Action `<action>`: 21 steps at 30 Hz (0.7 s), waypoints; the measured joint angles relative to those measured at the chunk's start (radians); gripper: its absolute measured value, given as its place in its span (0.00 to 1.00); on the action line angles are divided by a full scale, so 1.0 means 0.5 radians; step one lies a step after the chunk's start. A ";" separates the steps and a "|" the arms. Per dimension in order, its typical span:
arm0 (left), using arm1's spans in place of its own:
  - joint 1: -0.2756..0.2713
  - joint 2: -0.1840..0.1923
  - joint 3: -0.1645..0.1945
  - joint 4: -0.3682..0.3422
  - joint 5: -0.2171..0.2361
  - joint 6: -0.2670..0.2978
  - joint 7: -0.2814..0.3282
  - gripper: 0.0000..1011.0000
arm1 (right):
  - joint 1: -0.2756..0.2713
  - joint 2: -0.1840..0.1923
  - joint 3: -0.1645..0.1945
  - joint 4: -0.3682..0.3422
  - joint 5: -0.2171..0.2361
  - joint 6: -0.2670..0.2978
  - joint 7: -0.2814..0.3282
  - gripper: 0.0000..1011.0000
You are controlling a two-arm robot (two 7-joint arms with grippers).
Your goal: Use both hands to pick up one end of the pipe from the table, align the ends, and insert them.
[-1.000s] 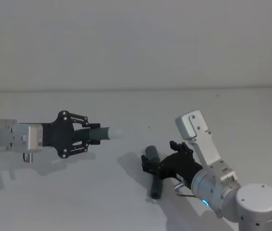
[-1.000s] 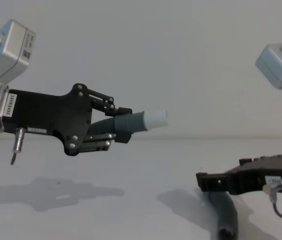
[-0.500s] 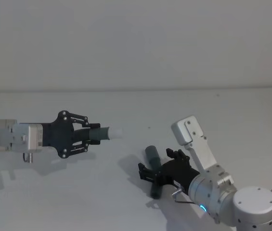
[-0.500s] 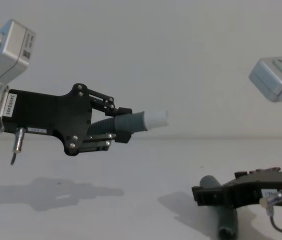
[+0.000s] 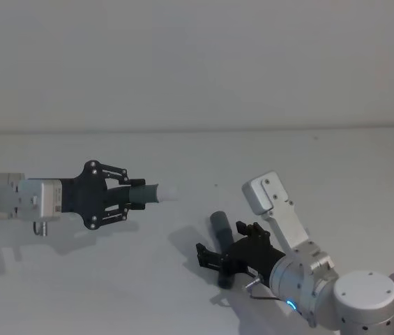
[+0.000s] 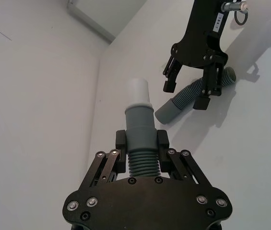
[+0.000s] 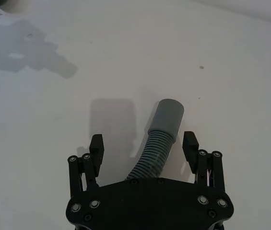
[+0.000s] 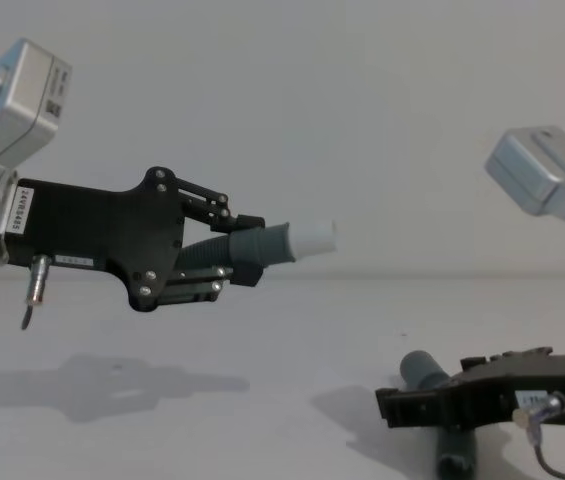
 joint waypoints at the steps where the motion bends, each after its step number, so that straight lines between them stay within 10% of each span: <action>1: 0.000 0.000 0.000 0.000 0.000 0.000 0.000 0.33 | 0.002 0.000 -0.001 0.000 -0.001 0.004 0.002 0.99; 21: 0.000 0.000 0.000 0.000 0.000 0.000 0.000 0.33 | 0.024 -0.006 0.004 0.044 -0.024 0.082 0.046 0.99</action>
